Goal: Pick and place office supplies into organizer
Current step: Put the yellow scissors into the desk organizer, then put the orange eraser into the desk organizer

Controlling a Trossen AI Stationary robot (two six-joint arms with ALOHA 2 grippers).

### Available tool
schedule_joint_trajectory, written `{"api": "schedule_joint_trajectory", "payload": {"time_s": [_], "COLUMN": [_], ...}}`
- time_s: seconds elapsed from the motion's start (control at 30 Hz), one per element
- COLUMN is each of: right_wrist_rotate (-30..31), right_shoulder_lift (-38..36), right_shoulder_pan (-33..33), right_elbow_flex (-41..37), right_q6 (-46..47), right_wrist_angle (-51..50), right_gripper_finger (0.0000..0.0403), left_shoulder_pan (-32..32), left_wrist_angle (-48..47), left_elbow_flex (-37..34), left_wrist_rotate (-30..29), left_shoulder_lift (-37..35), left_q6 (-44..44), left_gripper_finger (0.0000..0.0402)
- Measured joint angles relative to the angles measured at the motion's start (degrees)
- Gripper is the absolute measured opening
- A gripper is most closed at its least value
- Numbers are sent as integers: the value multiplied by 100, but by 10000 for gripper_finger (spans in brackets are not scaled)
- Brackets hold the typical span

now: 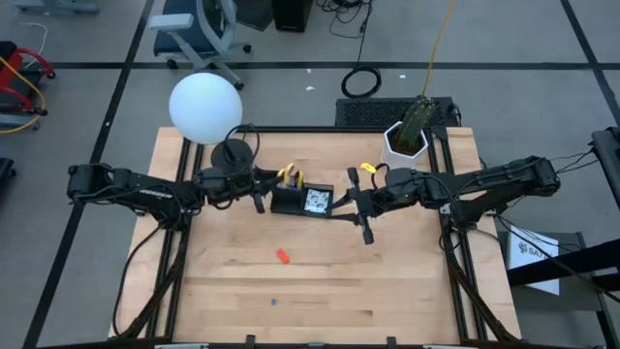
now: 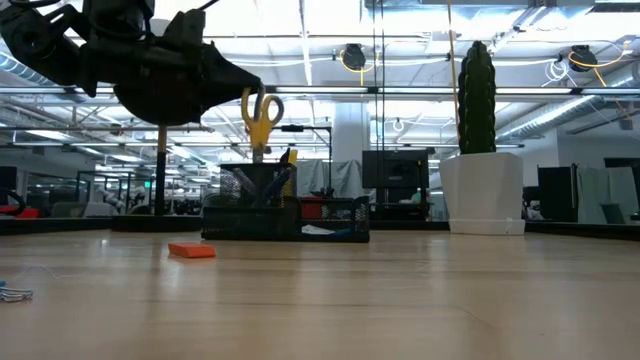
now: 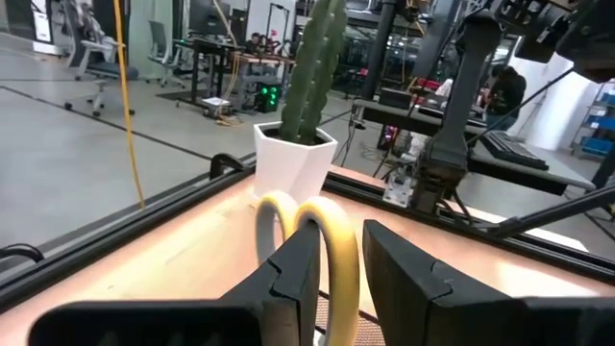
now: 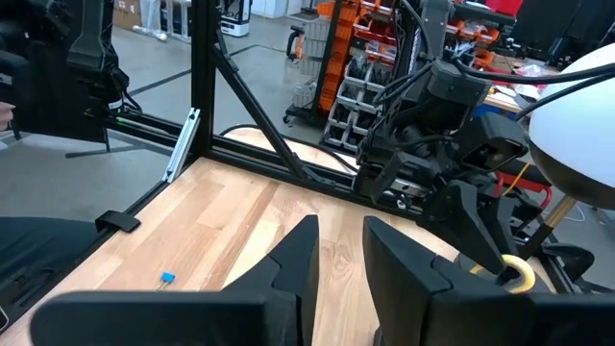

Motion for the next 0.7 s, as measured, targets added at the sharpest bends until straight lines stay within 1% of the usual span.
{"api": "schedule_joint_trajectory", "payload": {"time_s": [0.53, 0.7], "right_wrist_rotate": [0, 0], "right_shoulder_lift": [0, 0], "right_shoulder_pan": [0, 0], "right_elbow_flex": [0, 0], "right_q6": [0, 0], "right_wrist_angle": [0, 0], "right_gripper_finger": [75, 75], "left_shoulder_pan": [0, -4], "left_wrist_angle": [-164, -120], "left_elbow_flex": [0, 0], "left_wrist_rotate": [6, 267], "left_shoulder_lift": [-2, -17], "left_q6": [439, 527], "left_gripper_finger": [88, 88]}}
